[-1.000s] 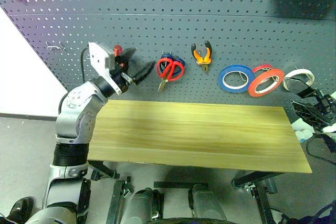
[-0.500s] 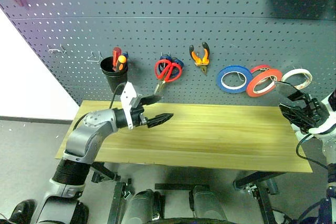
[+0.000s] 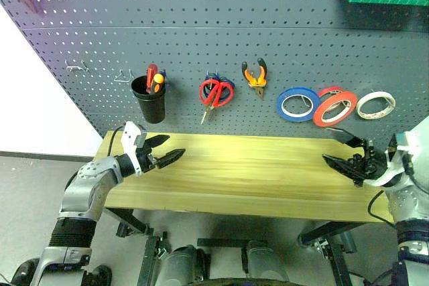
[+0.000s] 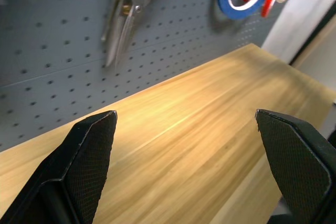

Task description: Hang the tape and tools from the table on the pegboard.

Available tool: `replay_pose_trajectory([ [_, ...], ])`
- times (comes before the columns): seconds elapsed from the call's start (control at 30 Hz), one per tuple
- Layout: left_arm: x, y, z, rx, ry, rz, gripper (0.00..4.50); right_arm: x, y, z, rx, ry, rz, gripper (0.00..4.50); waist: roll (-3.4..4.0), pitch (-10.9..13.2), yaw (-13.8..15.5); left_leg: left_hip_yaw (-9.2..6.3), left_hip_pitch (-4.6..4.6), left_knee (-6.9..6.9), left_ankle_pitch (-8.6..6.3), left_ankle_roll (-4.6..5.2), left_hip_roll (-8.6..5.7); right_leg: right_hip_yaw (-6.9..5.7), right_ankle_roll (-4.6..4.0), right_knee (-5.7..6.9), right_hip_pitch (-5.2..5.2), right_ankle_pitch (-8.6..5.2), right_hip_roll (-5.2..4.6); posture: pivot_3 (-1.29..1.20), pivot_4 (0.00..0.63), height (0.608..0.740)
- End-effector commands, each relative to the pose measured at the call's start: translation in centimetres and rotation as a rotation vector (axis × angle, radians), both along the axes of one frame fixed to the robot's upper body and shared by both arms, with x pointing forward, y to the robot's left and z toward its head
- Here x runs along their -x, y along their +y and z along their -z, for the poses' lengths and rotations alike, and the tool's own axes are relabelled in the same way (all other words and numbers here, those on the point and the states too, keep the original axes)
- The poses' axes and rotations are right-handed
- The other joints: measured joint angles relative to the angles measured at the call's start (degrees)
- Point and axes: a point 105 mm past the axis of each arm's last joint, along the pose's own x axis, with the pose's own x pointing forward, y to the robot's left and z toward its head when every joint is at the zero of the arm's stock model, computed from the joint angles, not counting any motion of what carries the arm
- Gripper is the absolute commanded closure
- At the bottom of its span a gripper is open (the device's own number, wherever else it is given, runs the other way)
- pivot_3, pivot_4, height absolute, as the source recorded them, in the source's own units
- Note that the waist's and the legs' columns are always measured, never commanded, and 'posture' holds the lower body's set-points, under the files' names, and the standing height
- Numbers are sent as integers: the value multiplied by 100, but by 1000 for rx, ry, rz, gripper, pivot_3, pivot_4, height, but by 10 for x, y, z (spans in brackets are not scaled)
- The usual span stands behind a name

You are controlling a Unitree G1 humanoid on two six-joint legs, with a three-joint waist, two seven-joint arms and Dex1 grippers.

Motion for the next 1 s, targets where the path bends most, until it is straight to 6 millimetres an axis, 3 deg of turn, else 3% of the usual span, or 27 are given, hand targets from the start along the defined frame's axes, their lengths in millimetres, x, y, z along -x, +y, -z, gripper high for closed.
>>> replay_pose_trajectory([
  [0.03,-3,5,-11,20,-51,-37,60,-4,-3,1,11,-11,41,0,-3,-19,3,0,2,0,0,0,0,0,-1,1,1,1,0,-113,0,740],
  [0.17,-5,4,-11,30,-61,-64,60,-15,-7,9,12,7,150,0,-7,-49,5,0,6,-1,0,0,0,-2,-6,3,2,4,-1,-107,0,740],
  [0.43,-5,-2,-9,72,-46,-73,60,-16,1,25,-95,156,150,0,-7,-65,6,-1,8,-2,0,0,0,-1,-7,3,3,4,-1,-109,0,740],
  [0.53,-6,-3,-9,72,-51,-80,60,-26,1,25,-81,118,256,0,-6,-73,-3,-1,8,-4,0,0,0,-1,-7,3,3,4,0,-112,0,740],
  [0.67,-10,0,-11,68,-83,-125,60,-37,1,38,-161,259,338,0,1,-85,3,0,8,-4,0,0,0,-1,-7,4,1,5,-1,-115,0,740],
  [0.77,-17,6,-13,48,-124,-194,60,-39,1,44,-150,249,408,0,-4,-94,7,-1,8,-6,0,0,0,-1,-8,4,1,4,-1,-115,0,740],
  [0.9,-26,17,-14,61,-158,-323,60,-51,-4,46,-175,216,606,0,-3,-98,5,0,8,-7,0,0,0,-1,-7,3,2,5,0,-115,0,740],
  [1.0,-25,14,-13,79,-155,-342,60,-55,-5,51,-204,218,732,0,-6,-103,4,0,8,-6,0,0,0,-1,-6,4,2,6,1,-117,0,740],
])
